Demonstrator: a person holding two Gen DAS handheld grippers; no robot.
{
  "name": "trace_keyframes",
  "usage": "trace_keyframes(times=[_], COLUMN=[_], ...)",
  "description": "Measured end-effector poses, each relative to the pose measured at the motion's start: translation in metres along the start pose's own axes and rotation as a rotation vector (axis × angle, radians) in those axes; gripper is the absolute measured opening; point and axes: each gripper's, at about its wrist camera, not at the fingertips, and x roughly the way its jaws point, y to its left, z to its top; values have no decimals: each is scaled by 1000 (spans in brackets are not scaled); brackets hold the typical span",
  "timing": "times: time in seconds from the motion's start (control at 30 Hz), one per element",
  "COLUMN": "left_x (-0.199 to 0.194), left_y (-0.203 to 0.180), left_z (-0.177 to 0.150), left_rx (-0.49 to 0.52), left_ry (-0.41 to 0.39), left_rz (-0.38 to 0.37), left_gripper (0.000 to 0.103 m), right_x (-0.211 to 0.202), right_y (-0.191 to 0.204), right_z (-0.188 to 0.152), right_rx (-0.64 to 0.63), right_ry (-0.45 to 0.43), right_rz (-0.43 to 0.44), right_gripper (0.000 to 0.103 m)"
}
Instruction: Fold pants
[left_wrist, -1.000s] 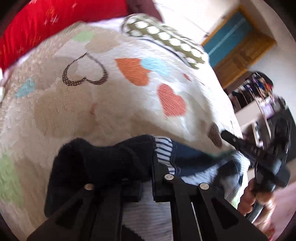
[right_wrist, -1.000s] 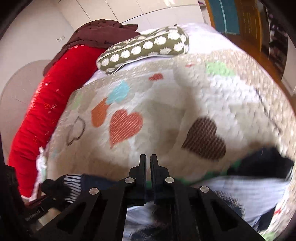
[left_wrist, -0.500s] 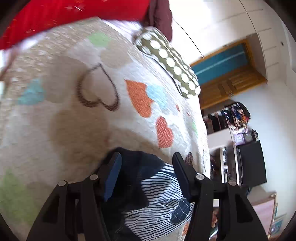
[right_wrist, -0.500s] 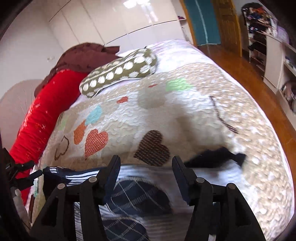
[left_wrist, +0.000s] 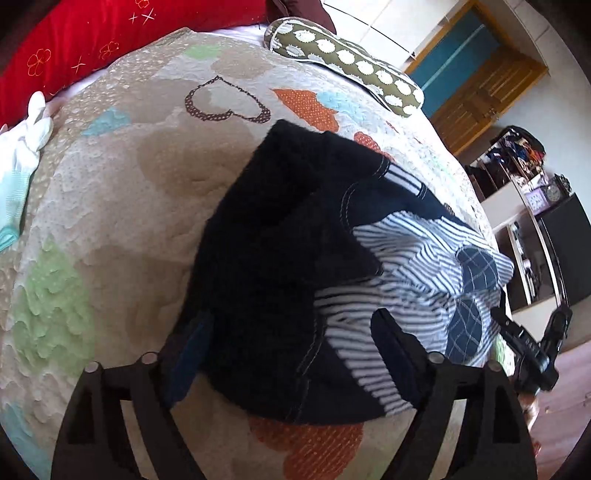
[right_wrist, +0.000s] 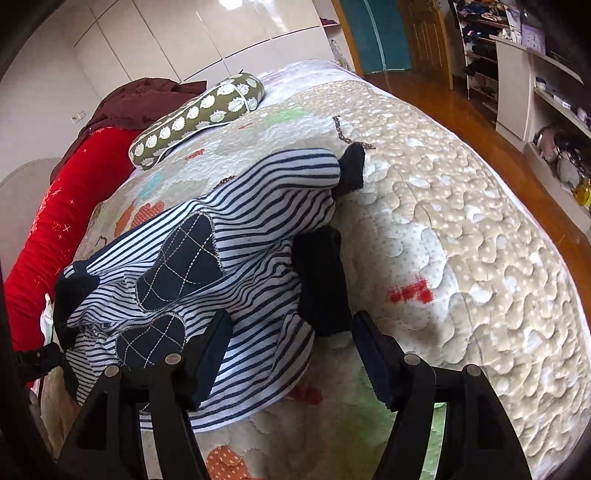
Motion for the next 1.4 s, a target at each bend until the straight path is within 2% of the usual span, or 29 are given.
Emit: trace_keyframes(times=[0.03,0.07,0.1,0.13,0.17,0.23,0.3,0.53,0.67,0.73,0.8,0.87,0.93,0.97,1.0,1.07,1.13,1.17,1.2,1.23,1.27,1.33,1.4], left_x=[2,3,9,18,22,17,4,-76,-95,-87,-72,-55,-38,-30,-21,-5,3,5,8,12,10,-3,-21], left_y=[-5,-8,-13,-16,-18,-23,-26,-14,-3,5,16,25,28,28,28,24,15,10,4,2,1,-3,-3], left_z=[2,3,7,11,13,7,-3,-31,-38,-39,-36,-35,-31,-28,-25,-19,-13,-11,-8,-8,-10,-16,-22], left_rx=[-20,-32,-47,-66,-87,-71,-45,-8,-28,-65,-114,-156,-175,-180,-188,-199,-195,-172,-146,-144,-158,-130,-120], left_ry=[-7,-7,12,61,74,49,29,-73,-65,-43,-21,-15,-23,-21,-17,-5,-32,-32,-17,13,10,-20,-39], left_rz=[5,5,-7,-20,-33,1,27,44,25,20,0,2,22,23,7,-34,-29,-36,-38,-52,-50,-11,-5], left_gripper=[85,65,9,5,0,0,0,0,0,8,30,41,48,55,64,74,74,53,14,16,15,15,15], right_x=[1,2,5,7,9,9,0,-57,-85,-95,-95,-88,-80,-78,-75,-68,-61,-60,-58,-57,-56,-57,-60], right_y=[2,6,9,12,14,15,15,4,-3,-10,-17,-25,-31,-33,-34,-36,-39,-41,-43,-45,-46,-45,-44], right_z=[-2,-2,-2,-1,-1,0,-2,-31,-54,-64,-71,-72,-75,-76,-77,-78,-81,-83,-84,-85,-85,-83,-82], right_rx=[-3,-12,-21,-23,-23,3,10,73,108,122,129,162,186,185,184,189,199,205,215,226,235,236,221], right_ry=[-25,-39,-37,-29,-17,19,18,28,42,39,42,62,87,91,95,105,110,111,110,109,108,108,109], right_rz=[-5,-4,1,19,33,91,104,229,279,274,237,233,235,230,225,223,226,230,237,245,253,257,255], right_gripper=[75,74,60,47,18,15,14,14,14,14,14,14,14,14,14,14,14,14,14,14,14,14,14])
